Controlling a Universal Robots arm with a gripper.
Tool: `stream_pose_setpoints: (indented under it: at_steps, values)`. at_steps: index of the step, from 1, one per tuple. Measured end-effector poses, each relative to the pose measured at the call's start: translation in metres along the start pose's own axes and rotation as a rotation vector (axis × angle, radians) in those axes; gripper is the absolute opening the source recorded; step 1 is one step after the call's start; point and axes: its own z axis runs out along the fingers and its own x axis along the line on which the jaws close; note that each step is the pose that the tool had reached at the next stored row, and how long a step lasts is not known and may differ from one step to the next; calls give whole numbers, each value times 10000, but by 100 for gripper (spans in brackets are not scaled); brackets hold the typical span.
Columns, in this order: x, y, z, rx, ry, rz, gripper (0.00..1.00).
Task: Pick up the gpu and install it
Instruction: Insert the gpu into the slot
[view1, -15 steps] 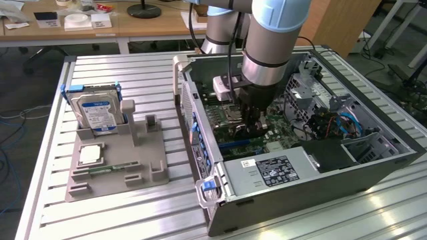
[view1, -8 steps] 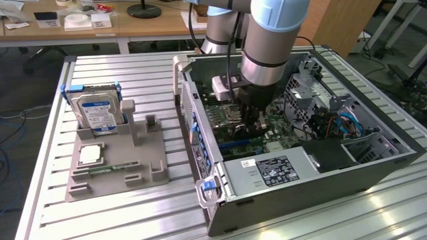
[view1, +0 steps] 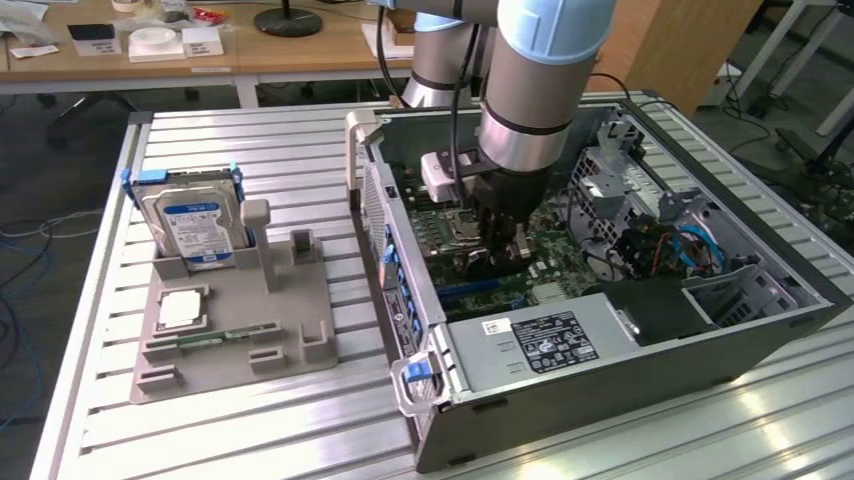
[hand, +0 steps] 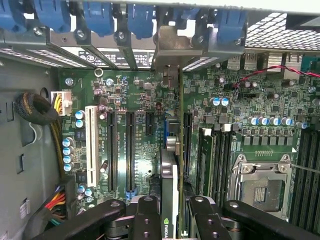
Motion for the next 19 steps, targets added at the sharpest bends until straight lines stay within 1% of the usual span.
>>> stream_pose_setpoints:
  at_steps: [8,19]
  values:
    - [0,27,7,1,1,1,27]
    - [-2,29,31,8,16,98,27]
